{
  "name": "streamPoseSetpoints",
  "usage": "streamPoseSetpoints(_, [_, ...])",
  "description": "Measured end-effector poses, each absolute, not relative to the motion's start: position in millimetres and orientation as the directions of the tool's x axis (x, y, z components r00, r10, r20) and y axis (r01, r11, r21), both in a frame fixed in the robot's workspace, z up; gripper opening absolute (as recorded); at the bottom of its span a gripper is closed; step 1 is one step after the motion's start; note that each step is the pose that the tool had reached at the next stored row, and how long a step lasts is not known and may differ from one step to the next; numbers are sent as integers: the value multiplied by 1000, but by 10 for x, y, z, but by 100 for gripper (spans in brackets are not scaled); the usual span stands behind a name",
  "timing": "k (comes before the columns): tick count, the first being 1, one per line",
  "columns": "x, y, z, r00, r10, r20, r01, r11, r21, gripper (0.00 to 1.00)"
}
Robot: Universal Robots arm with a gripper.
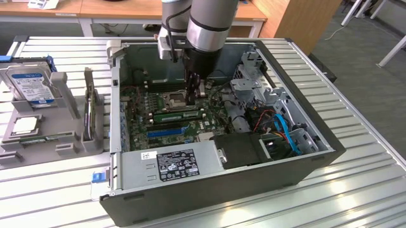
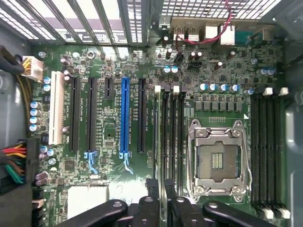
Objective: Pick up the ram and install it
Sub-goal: 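Insert the ram into the slot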
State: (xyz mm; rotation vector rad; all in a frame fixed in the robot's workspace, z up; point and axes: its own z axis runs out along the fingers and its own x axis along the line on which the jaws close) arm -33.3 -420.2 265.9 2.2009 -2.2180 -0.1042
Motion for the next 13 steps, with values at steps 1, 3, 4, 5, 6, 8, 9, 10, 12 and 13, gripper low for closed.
streamPoseSetpoints(1, [-333,-4202,2683,-9,-999,-36,-998,7,58,18])
streamPoseSetpoints(3, [-333,-4202,2730,-9,-999,-36,-998,7,58,18])
streamPoseSetpoints(4, [-333,-4202,2753,-9,-999,-36,-998,7,58,18])
streamPoseSetpoints(5, [-333,-4202,2775,-9,-999,-36,-998,7,58,18])
streamPoseSetpoints(6, [-333,-4202,2796,-9,-999,-36,-998,7,58,18])
streamPoseSetpoints(8, [-333,-4202,2842,-9,-999,-36,-998,7,58,18])
streamPoseSetpoints(9, [-333,-4202,2865,-9,-999,-36,-998,7,58,18])
streamPoseSetpoints(10, [-333,-4202,2887,-9,-999,-36,-998,7,58,18])
streamPoseSetpoints(12, [-333,-4202,2931,-9,-999,-36,-998,7,58,18])
streamPoseSetpoints(13, [-333,-4202,2955,-9,-999,-36,-998,7,58,18])
